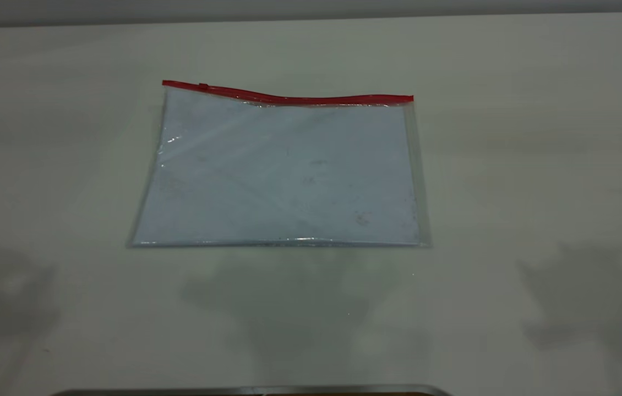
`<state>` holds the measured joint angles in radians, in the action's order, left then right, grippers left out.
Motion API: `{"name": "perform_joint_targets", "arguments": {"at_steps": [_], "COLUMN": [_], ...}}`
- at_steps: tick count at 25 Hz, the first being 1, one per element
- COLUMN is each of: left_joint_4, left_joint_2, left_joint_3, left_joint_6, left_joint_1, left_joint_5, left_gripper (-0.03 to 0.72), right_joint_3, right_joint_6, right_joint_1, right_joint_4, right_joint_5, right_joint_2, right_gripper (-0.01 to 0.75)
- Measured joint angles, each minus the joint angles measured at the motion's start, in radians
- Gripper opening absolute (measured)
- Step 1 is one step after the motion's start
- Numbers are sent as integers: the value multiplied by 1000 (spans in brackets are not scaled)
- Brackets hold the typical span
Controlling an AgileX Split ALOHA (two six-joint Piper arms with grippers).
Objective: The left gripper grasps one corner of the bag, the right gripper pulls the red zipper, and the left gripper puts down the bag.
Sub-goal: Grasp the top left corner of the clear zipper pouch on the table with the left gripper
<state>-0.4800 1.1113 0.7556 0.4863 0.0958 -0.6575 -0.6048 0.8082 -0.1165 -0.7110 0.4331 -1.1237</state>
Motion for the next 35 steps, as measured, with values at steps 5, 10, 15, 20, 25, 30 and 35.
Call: {"name": "perform_joint_targets", "arguments": {"at_steps": [5, 10, 15, 20, 25, 30, 35], "left_joint_4": [-196, -397, -563, -642, -648, -649, -648], "left_joint_2": [255, 518, 783, 1037, 1224, 1381, 1479], "left_joint_3": [47, 139, 310, 526, 685, 795, 871], "left_joint_6": [236, 447, 611, 684, 688, 688, 690], "left_joint_1": [0, 0, 0, 0, -2, -31, -76], "left_joint_5": [108, 206, 217, 153, 110, 91, 50], "left_gripper": [556, 557, 559, 559, 559, 559, 559], "right_joint_3": [-149, -300, -437, -541, -578, -578, -578], "right_joint_6": [292, 507, 610, 618, 619, 619, 619], "right_joint_1": [0, -20, -95, -135, -140, -141, -142], "right_joint_4": [-288, -529, -626, -662, -689, -691, -691], "right_joint_5": [-10, 30, 41, 70, 84, 84, 83], "right_joint_2": [-278, -532, -726, -868, -920, -925, -927], "right_gripper": [511, 511, 511, 511, 511, 511, 511]}}
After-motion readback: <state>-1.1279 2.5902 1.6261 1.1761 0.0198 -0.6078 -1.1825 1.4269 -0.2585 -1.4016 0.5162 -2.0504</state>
